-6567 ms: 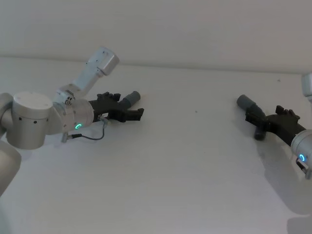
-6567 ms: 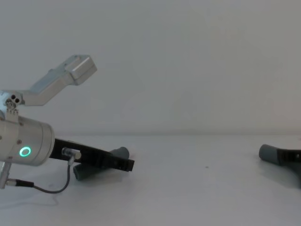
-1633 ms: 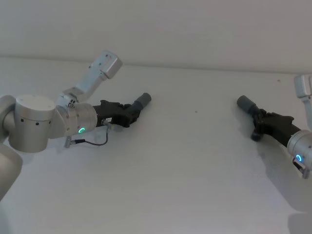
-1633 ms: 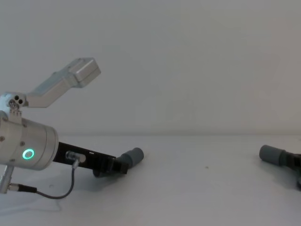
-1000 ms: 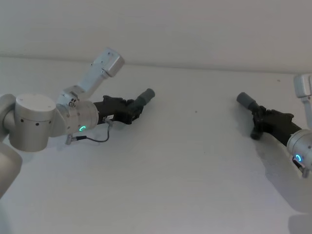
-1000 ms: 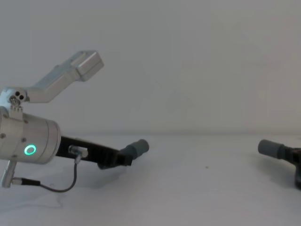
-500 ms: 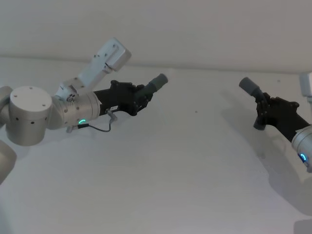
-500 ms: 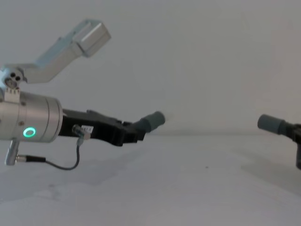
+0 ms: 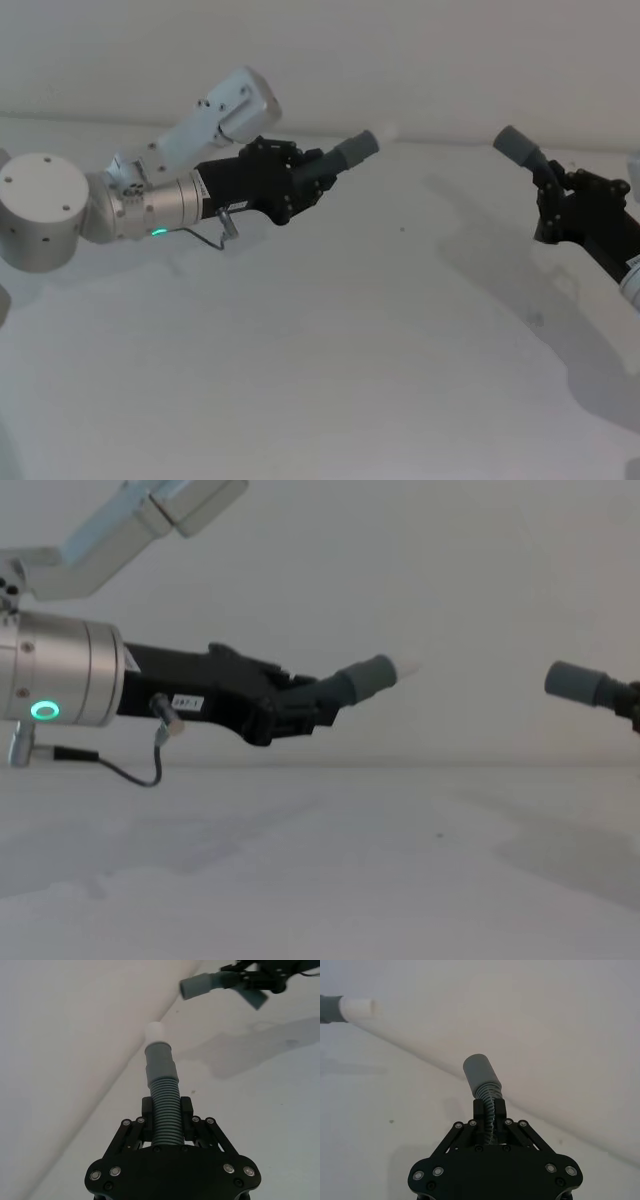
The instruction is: Use both hands to pick up one end of the pipe from the table, align the ends, and insert them.
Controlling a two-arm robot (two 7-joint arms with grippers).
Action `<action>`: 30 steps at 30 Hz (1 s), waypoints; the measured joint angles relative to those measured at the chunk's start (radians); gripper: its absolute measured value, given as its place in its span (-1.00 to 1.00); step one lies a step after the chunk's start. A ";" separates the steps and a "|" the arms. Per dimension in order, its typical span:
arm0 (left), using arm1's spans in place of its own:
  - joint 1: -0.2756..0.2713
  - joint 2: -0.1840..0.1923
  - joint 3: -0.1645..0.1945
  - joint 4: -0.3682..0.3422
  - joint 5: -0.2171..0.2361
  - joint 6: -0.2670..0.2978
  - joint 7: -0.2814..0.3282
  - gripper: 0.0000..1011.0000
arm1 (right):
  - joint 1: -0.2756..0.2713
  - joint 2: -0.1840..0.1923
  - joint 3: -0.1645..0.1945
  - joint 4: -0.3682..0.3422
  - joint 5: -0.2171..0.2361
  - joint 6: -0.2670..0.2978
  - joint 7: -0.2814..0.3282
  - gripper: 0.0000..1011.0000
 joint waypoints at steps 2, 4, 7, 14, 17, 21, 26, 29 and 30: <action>-0.009 0.012 0.008 -0.006 0.013 -0.036 -0.020 -0.37 | 0.000 0.014 -0.003 0.000 -0.016 -0.043 0.015 -0.75; -0.019 0.023 0.017 -0.013 0.026 -0.072 -0.038 -0.37 | 0.001 0.030 -0.007 0.001 -0.032 -0.084 0.027 -0.75; -0.029 0.034 0.025 -0.019 0.039 -0.104 -0.056 -0.37 | 0.004 0.045 -0.012 0.003 -0.049 -0.130 0.040 -0.75; -0.067 0.070 0.053 -0.038 0.081 -0.217 -0.117 -0.37 | 0.019 0.100 -0.030 0.017 -0.106 -0.275 0.081 -0.75; -0.084 0.083 0.065 -0.045 0.099 -0.266 -0.141 -0.37 | 0.028 0.121 -0.037 0.023 -0.132 -0.337 0.095 -0.75; -0.105 0.098 0.078 -0.053 0.121 -0.326 -0.169 -0.37 | 0.040 0.146 -0.048 0.033 -0.162 -0.407 0.109 -0.75; -0.132 0.113 0.092 -0.063 0.146 -0.397 -0.203 -0.38 | 0.055 0.168 -0.060 0.049 -0.193 -0.483 0.123 -0.75; -0.148 0.122 0.102 -0.070 0.161 -0.441 -0.225 -0.37 | 0.058 0.174 -0.062 0.055 -0.196 -0.498 0.126 -0.75; -0.157 0.128 0.106 -0.075 0.168 -0.459 -0.234 -0.37 | 0.058 0.178 -0.061 0.059 -0.195 -0.508 0.128 -0.75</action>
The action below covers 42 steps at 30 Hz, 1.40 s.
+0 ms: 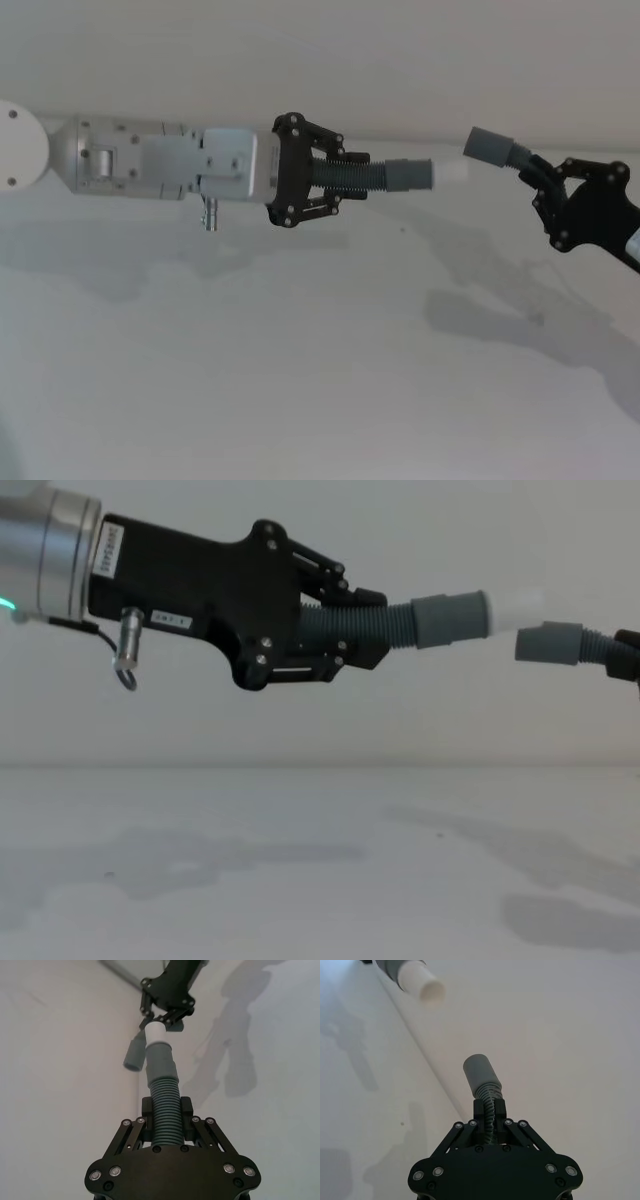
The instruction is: Use both hands to pick up one end of the pipe from the table, align the ends, and insert them.
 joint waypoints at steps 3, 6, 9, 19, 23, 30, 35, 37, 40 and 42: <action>-0.014 0.008 0.007 -0.007 0.011 -0.030 -0.016 -0.37 | -0.001 0.007 0.006 0.008 0.010 -0.020 0.002 -0.75; -0.024 0.014 0.012 -0.013 0.019 -0.054 -0.028 -0.37 | -0.008 0.018 0.022 0.022 0.026 -0.046 0.003 -0.75; -0.032 0.019 0.016 -0.017 0.025 -0.072 -0.038 -0.37 | -0.019 0.033 0.042 0.034 0.046 -0.079 0.003 -0.75; -0.047 0.027 0.024 -0.024 0.037 -0.105 -0.056 -0.37 | -0.094 0.096 0.135 0.048 0.098 -0.181 -0.008 -0.75; -0.051 0.030 0.026 -0.027 0.040 -0.114 -0.060 -0.37 | -0.123 0.117 0.159 0.044 0.120 -0.218 -0.005 -0.75; -0.056 0.032 0.029 -0.029 0.043 -0.124 -0.066 -0.37 | -0.171 0.158 0.172 0.019 0.167 -0.276 0.029 -0.75; -0.057 0.033 0.029 -0.030 0.045 -0.128 -0.067 -0.37 | -0.184 0.171 0.157 -0.003 0.194 -0.290 0.058 -0.76; -0.058 0.033 0.030 -0.030 0.045 -0.129 -0.068 -0.37 | -0.187 0.175 0.149 -0.013 0.201 -0.290 0.067 -0.76; -0.059 0.034 0.030 -0.030 0.045 -0.131 -0.069 -0.37 | -0.191 0.179 0.129 -0.034 0.217 -0.281 0.089 -0.76; -0.059 0.034 0.030 -0.031 0.046 -0.132 -0.069 -0.37 | -0.191 0.180 0.119 -0.042 0.224 -0.274 0.099 -0.76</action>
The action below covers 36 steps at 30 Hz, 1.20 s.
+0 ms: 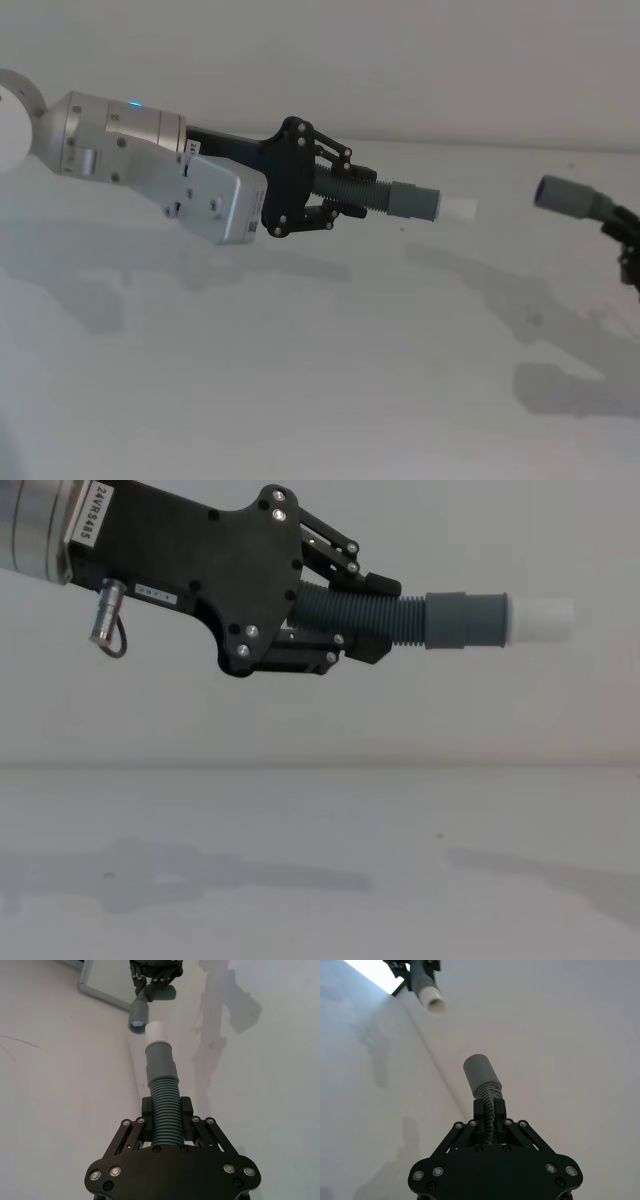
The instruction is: Use both hands to pick up one end of the pipe from the table, align the ends, and insert them.
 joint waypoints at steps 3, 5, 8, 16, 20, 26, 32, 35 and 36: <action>0.000 0.000 0.000 0.000 0.000 -0.001 0.000 -0.37 | 0.001 0.001 -0.014 -0.012 0.009 0.013 0.017 -0.76; 0.000 0.000 0.001 0.000 0.001 -0.001 -0.001 -0.37 | 0.004 0.003 -0.024 -0.019 0.013 0.022 0.027 -0.76; -0.001 0.001 0.001 -0.001 0.001 -0.002 -0.001 -0.37 | 0.008 0.003 -0.036 -0.026 0.018 0.033 0.042 -0.76; -0.001 0.001 0.001 -0.001 0.002 -0.003 -0.002 -0.37 | 0.014 0.004 -0.051 -0.038 0.019 0.058 0.063 -0.76; -0.002 0.001 0.001 -0.001 0.002 -0.004 -0.002 -0.37 | 0.013 0.004 -0.054 -0.047 0.018 0.071 0.070 -0.76; -0.002 0.001 0.001 -0.001 0.002 -0.004 -0.002 -0.37 | 0.008 0.003 -0.055 -0.056 0.018 0.080 0.074 -0.76; -0.002 0.001 0.001 -0.001 0.001 -0.004 -0.002 -0.37 | -0.008 0.002 -0.046 -0.074 0.022 0.089 0.075 -0.76; -0.002 0.001 0.001 -0.001 0.001 -0.004 -0.002 -0.37 | -0.017 0.003 -0.040 -0.086 0.028 0.095 0.076 -0.76; -0.002 0.001 0.001 -0.001 0.001 -0.004 -0.002 -0.37 | -0.017 0.003 -0.040 -0.086 0.028 0.095 0.076 -0.76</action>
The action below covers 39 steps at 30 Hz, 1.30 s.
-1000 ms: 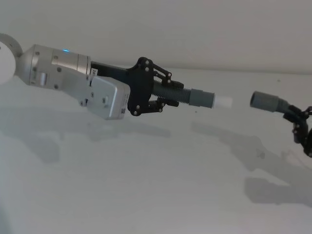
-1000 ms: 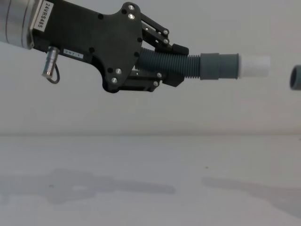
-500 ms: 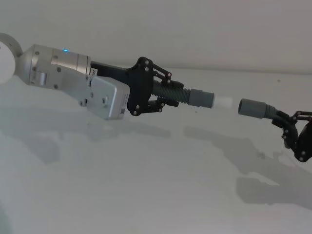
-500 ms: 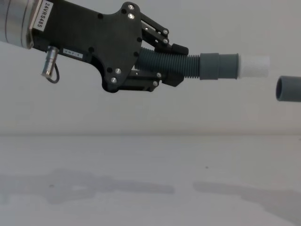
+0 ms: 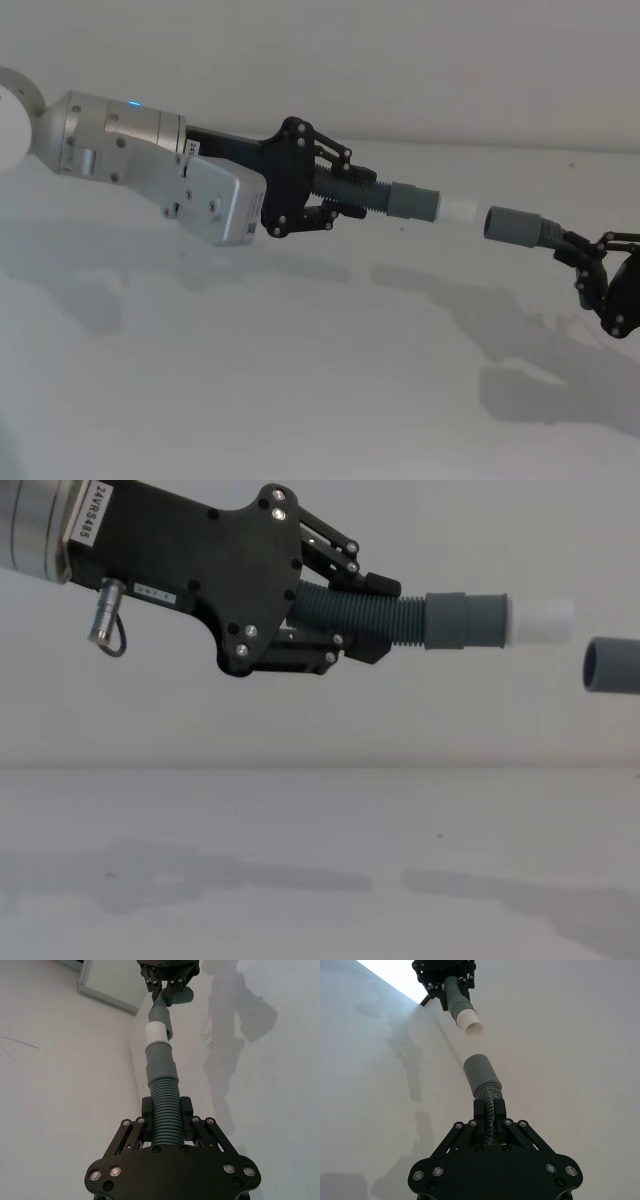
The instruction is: Use both hands to pick up one end of the pipe from the table, align the ends, and insert them.
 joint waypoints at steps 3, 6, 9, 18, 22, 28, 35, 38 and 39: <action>0.000 0.000 0.000 0.000 0.000 0.000 0.000 -0.37 | -0.012 0.003 0.010 -0.017 0.007 0.009 0.000 -0.76; 0.000 0.000 0.000 0.000 0.000 0.000 0.000 -0.37 | -0.019 0.005 0.016 -0.026 0.011 0.015 0.000 -0.76; 0.000 0.000 0.000 0.000 0.000 0.000 0.000 -0.37 | -0.033 0.010 0.025 -0.042 0.018 0.027 0.000 -0.76; 0.000 0.000 0.000 0.000 0.000 0.000 0.000 -0.37 | -0.053 0.021 0.034 -0.074 0.031 0.054 0.008 -0.76; 0.000 0.000 0.000 0.000 0.000 0.000 0.000 -0.37 | -0.058 0.023 0.035 -0.089 0.035 0.069 0.016 -0.76; 0.000 0.000 0.000 0.000 0.000 0.000 0.000 -0.37 | -0.061 0.021 0.036 -0.101 0.036 0.089 0.018 -0.76; 0.000 0.000 0.000 0.000 0.000 0.000 0.000 -0.37 | -0.060 0.009 0.038 -0.116 0.037 0.123 0.015 -0.76; 0.000 0.000 0.000 0.000 0.000 0.000 0.000 -0.37 | -0.059 0.006 0.040 -0.120 0.038 0.133 0.014 -0.76; 0.000 0.000 0.000 0.000 0.000 0.000 0.000 -0.37 | -0.059 0.006 0.040 -0.120 0.038 0.133 0.014 -0.76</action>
